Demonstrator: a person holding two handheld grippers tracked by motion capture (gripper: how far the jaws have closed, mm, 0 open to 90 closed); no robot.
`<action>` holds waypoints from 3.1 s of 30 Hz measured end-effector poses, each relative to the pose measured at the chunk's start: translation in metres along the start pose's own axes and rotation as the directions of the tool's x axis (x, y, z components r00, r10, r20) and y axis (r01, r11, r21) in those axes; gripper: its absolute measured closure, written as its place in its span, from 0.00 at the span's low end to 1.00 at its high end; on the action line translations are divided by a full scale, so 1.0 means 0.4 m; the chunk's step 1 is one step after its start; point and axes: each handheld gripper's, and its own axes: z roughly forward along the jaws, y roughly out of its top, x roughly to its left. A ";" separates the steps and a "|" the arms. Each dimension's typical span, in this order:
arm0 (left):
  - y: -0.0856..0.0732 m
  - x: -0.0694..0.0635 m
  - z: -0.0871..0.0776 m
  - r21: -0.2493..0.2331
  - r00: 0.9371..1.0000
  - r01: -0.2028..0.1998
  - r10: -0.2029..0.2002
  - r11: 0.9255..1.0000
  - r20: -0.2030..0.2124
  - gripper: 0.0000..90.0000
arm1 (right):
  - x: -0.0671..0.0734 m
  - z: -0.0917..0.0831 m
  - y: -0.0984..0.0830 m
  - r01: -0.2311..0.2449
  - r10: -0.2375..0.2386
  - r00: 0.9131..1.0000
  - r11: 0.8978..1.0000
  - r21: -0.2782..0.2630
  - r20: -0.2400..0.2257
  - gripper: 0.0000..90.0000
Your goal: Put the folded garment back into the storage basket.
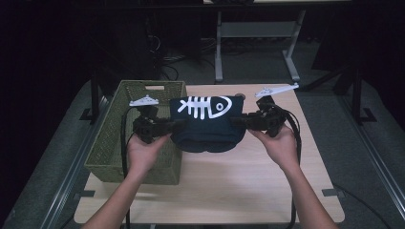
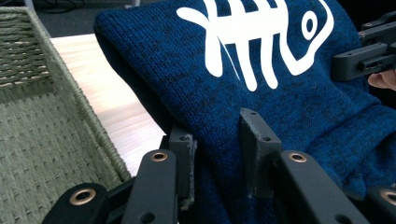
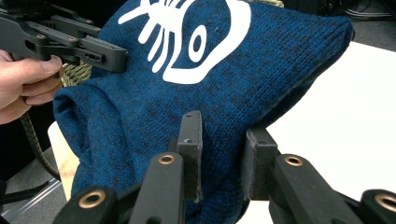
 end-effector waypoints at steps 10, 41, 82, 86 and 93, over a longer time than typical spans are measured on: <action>-0.004 0.023 -0.025 -0.010 1.000 0.007 -0.008 1.000 -0.023 0.76 | 0.016 0.028 0.020 0.010 -0.010 1.000 1.000 0.006 -0.015 0.81; -0.010 0.093 -0.110 -0.029 0.995 0.037 -0.040 0.999 -0.089 0.76 | 0.067 0.124 0.083 0.035 -0.034 0.998 0.999 0.021 -0.053 0.80; -0.047 0.169 -0.182 -0.020 0.989 0.065 -0.067 0.998 -0.132 0.76 | 0.123 0.228 0.114 0.055 -0.052 0.995 0.998 0.027 -0.089 0.80; -0.052 0.178 -0.190 -0.014 0.988 0.064 -0.065 0.998 -0.137 0.76 | 0.130 0.243 0.116 0.059 -0.056 0.994 0.998 0.031 -0.096 0.80; -0.058 0.191 -0.206 -0.013 0.987 0.068 -0.069 0.998 -0.145 0.76 | 0.138 0.262 0.118 0.061 -0.057 0.993 0.998 0.033 -0.104 0.79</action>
